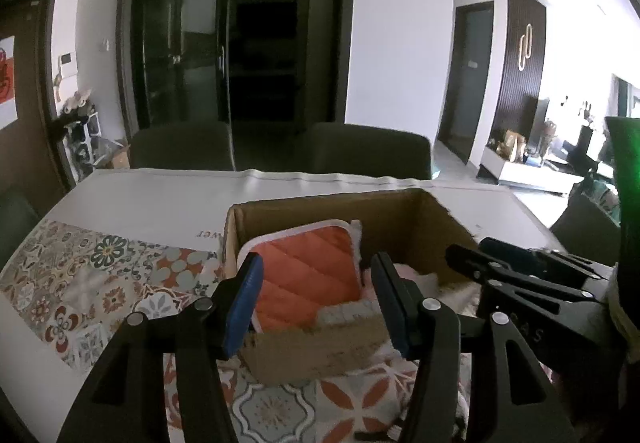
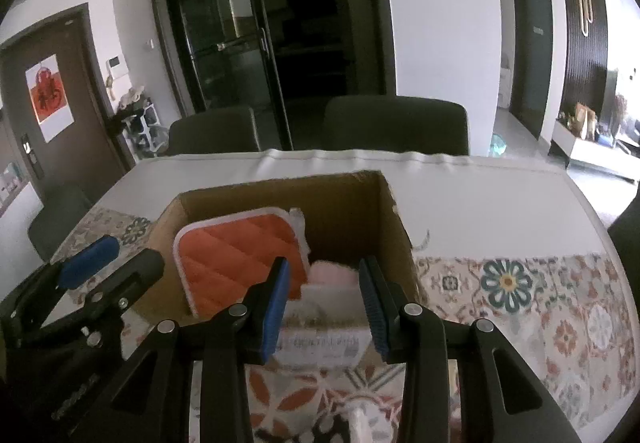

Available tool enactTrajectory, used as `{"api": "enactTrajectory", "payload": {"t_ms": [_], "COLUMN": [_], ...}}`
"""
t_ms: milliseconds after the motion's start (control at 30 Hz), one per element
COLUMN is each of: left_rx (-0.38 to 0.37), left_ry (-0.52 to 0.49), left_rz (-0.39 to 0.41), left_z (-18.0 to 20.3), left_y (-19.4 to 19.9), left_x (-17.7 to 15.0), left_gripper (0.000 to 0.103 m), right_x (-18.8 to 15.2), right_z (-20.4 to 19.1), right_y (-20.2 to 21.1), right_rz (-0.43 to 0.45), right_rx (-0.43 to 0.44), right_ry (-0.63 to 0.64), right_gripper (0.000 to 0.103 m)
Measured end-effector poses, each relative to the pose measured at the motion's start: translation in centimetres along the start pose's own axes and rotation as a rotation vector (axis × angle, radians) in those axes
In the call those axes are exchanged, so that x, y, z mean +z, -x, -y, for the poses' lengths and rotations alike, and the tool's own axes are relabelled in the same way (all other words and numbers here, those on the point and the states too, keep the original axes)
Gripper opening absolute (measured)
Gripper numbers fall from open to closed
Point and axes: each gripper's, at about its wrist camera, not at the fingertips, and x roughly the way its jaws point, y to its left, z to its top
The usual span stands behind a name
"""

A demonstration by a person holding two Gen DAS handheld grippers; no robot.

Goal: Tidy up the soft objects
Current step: 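Lower both items into the box and open both grippers, then withdraw both open grippers from the box back over the table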

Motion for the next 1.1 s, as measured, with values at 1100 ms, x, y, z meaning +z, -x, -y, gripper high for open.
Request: {"api": "enactTrajectory", "payload": {"t_ms": [1100], "left_rx": [0.009], "left_ry": [-0.047], "left_rz": [-0.14], "left_z": [4.5], "left_y": [12.1], "left_x": [-14.6], "left_gripper": [0.069], "right_x": [-16.2], "right_z": [1.6], "right_y": [12.8], "right_rz": [-0.048], "right_rx": [-0.081], "right_ry": [-0.093], "right_gripper": [0.038]}}
